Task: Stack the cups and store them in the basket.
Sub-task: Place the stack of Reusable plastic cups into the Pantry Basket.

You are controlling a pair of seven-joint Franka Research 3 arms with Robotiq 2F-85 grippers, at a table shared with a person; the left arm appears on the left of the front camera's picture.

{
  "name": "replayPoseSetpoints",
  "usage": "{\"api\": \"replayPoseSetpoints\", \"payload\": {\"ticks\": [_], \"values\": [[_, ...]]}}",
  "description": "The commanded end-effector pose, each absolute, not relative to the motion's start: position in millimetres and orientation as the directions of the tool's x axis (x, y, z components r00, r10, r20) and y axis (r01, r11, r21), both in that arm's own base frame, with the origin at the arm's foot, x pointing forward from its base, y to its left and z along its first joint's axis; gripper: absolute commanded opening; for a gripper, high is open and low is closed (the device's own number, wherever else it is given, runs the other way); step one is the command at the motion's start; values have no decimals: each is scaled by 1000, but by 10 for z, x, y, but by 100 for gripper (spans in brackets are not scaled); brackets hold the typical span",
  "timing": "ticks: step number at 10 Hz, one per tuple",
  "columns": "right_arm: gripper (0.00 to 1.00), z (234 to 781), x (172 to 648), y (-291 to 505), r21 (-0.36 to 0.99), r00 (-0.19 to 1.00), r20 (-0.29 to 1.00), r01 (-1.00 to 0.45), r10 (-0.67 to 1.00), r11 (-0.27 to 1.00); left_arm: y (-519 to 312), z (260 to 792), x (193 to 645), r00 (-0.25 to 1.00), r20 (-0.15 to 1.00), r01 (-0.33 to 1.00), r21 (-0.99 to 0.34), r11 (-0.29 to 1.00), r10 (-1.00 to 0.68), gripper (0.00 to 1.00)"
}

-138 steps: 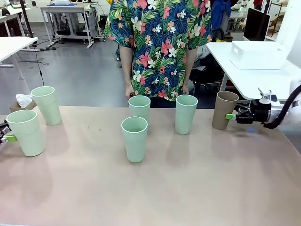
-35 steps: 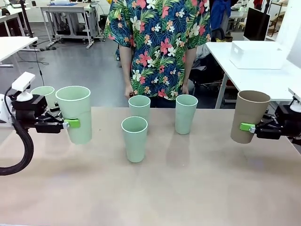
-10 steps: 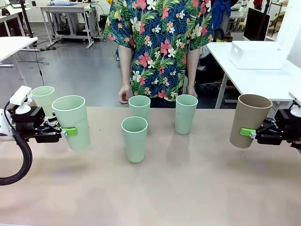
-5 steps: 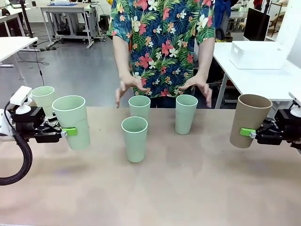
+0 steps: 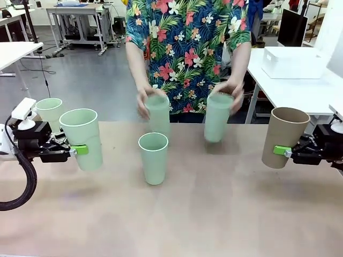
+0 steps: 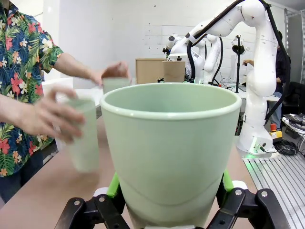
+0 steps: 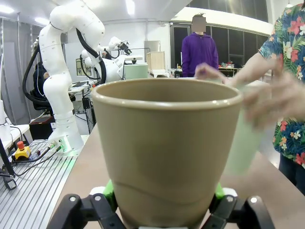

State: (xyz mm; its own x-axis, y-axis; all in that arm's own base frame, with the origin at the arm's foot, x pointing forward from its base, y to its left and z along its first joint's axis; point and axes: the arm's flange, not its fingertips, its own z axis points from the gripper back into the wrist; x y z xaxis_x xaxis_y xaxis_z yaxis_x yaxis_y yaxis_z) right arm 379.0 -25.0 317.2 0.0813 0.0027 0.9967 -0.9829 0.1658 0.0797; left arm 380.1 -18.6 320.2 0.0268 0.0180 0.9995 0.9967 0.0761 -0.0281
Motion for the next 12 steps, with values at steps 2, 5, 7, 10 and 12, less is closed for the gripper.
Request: {"api": "replayPoseSetpoints", "payload": {"ticks": [2, 5, 7, 10, 12], "values": [[83, 3192, 3803, -253, 78, 79, 997, -981, 0, 178, -193, 3214, 3799, 34, 999, 997, -35, 73, 21, 87], [83, 3192, 3803, -253, 78, 79, 997, -981, 0, 178, -193, 3214, 3799, 34, 999, 997, -35, 73, 21, 87], [83, 3192, 3803, -253, 78, 79, 997, -981, 0, 178, -193, 3214, 3799, 34, 999, 997, -35, 73, 21, 87], [83, 3192, 3803, -253, 78, 79, 997, -981, 0, 178, -193, 3214, 3799, 34, 999, 997, -35, 73, 21, 87], [83, 3192, 3803, -253, 78, 79, 997, -981, 0, 178, -193, 3214, 3799, 34, 999, 997, -35, 73, 21, 87]]}}
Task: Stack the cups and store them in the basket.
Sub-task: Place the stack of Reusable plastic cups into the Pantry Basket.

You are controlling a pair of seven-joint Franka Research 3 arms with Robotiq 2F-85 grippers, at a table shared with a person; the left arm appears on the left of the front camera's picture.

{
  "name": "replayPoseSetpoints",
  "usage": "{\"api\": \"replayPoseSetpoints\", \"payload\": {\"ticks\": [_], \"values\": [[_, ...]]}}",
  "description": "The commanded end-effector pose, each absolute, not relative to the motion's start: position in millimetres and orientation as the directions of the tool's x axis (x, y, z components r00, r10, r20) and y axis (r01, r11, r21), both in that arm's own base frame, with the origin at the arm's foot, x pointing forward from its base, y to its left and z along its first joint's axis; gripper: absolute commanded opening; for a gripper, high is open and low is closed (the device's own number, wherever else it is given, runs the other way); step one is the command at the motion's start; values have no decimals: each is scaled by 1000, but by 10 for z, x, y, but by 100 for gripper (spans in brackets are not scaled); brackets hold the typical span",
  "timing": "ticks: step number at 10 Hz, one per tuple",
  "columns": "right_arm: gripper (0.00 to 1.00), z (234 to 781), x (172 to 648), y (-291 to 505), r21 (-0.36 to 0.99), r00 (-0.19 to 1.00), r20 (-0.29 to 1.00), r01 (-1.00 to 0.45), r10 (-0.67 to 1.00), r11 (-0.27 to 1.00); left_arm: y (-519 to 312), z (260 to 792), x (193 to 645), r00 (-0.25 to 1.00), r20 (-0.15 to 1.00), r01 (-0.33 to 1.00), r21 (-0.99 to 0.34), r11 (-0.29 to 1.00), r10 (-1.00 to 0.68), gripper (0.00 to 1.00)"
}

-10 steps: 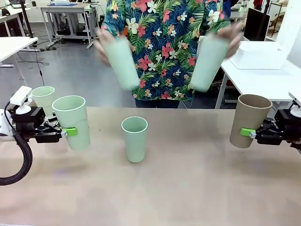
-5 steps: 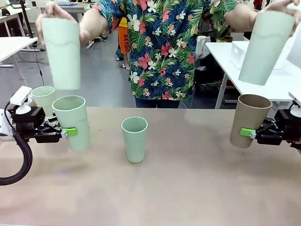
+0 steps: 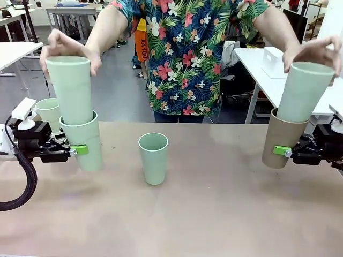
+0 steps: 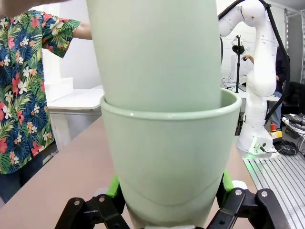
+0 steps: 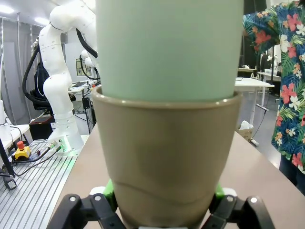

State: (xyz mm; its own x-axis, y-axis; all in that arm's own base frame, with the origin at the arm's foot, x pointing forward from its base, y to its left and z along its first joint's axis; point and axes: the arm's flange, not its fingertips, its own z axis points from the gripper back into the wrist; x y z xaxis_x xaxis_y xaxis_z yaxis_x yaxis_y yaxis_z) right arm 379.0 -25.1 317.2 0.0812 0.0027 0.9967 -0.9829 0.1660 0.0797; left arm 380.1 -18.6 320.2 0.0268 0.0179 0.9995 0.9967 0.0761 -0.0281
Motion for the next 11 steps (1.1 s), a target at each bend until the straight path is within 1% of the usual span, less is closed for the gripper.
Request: {"api": "replayPoseSetpoints", "payload": {"ticks": [1, 11], "values": [[83, 3192, 3803, -253, 78, 79, 997, -981, 0, 178, -193, 3214, 3799, 34, 999, 997, -35, 73, 21, 87], [83, 3192, 3803, -253, 78, 79, 997, -981, 0, 178, -193, 3214, 3799, 34, 999, 997, -35, 73, 21, 87]]}}
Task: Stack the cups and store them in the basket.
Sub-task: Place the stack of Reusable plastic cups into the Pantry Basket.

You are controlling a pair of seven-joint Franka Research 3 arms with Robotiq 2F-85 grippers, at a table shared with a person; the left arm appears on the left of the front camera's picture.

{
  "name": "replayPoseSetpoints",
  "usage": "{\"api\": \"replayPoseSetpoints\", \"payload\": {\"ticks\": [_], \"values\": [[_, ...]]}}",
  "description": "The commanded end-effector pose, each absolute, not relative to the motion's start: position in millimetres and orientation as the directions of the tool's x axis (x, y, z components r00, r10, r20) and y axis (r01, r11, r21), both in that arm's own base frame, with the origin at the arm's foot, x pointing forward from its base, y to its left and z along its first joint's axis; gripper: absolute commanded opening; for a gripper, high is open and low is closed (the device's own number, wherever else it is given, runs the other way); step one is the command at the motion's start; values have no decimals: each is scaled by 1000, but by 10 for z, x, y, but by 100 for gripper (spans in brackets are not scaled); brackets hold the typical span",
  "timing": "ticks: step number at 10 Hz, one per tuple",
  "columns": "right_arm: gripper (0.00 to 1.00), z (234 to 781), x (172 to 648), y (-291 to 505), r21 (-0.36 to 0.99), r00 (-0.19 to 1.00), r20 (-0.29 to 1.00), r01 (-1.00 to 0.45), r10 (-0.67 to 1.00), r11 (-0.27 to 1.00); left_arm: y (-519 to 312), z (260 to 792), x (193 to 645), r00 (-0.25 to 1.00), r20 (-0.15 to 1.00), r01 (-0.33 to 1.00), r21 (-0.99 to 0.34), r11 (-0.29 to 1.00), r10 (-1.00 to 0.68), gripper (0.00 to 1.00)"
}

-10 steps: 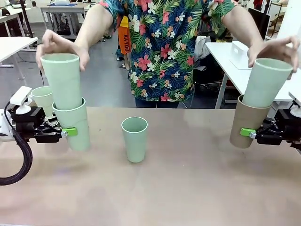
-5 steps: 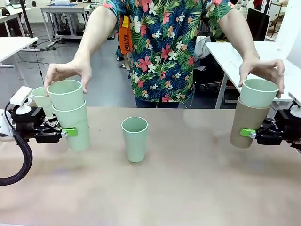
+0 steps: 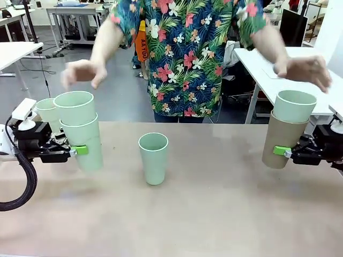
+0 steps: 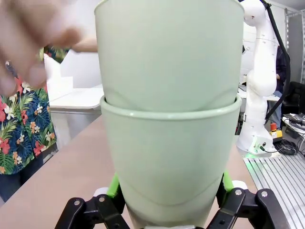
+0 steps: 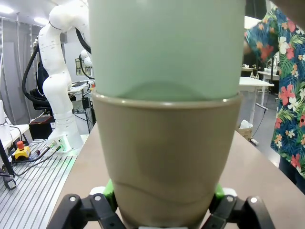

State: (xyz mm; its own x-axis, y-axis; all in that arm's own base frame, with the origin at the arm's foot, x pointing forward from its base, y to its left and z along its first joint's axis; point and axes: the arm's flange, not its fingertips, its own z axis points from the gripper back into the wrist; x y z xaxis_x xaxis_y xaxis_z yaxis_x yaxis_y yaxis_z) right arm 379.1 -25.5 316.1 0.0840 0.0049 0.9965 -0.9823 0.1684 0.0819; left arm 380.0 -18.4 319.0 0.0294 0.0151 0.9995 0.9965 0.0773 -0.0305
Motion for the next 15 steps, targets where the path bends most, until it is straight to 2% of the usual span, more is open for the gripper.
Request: {"api": "replayPoseSetpoints", "payload": {"ticks": [1, 15], "values": [[83, 3192, 3803, -253, 78, 79, 997, -981, 0, 178, -193, 3214, 3799, 34, 999, 997, -35, 73, 21, 87], [83, 3192, 3803, -253, 78, 79, 997, -981, 0, 178, -193, 3214, 3799, 34, 999, 997, -35, 73, 21, 87]]}}
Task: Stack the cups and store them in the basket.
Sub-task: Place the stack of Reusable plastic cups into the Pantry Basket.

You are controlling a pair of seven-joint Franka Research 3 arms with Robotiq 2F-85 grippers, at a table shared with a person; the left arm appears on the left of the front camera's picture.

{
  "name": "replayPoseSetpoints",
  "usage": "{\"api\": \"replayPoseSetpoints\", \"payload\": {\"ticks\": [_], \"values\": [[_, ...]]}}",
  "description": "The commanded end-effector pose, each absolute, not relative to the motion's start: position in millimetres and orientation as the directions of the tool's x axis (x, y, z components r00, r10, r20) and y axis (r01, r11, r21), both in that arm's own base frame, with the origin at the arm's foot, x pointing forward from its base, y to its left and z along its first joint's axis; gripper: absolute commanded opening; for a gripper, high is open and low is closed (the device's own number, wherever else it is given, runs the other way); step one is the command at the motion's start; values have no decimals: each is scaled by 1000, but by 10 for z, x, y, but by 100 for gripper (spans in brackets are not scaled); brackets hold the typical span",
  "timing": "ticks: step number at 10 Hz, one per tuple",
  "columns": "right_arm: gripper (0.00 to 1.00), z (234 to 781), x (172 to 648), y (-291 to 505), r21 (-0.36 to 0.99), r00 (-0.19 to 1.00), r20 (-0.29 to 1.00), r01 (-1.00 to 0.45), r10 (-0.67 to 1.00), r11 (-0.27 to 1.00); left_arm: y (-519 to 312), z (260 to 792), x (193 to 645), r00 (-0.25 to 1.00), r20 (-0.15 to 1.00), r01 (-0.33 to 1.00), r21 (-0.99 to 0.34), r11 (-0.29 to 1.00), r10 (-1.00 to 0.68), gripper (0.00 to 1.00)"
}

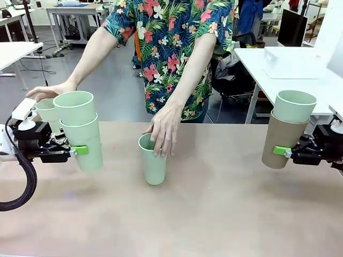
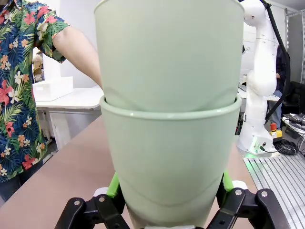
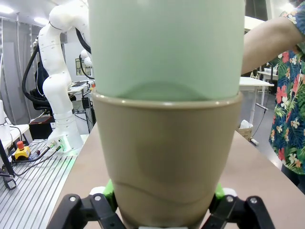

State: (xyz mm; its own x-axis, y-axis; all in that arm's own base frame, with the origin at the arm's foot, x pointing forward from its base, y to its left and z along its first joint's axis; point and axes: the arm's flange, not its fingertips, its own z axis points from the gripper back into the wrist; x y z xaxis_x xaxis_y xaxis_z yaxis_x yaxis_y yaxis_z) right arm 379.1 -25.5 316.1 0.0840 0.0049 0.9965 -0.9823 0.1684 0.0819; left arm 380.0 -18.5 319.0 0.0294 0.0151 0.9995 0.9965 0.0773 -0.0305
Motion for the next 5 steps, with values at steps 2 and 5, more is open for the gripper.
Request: {"api": "replayPoseSetpoints", "payload": {"ticks": [2, 5], "values": [[83, 3192, 3803, -253, 78, 79, 997, -981, 0, 178, -193, 3214, 3799, 34, 999, 997, -35, 73, 21, 87], [83, 3192, 3803, -253, 78, 79, 997, -981, 0, 178, -193, 3214, 3799, 34, 999, 997, -35, 73, 21, 87]]}}
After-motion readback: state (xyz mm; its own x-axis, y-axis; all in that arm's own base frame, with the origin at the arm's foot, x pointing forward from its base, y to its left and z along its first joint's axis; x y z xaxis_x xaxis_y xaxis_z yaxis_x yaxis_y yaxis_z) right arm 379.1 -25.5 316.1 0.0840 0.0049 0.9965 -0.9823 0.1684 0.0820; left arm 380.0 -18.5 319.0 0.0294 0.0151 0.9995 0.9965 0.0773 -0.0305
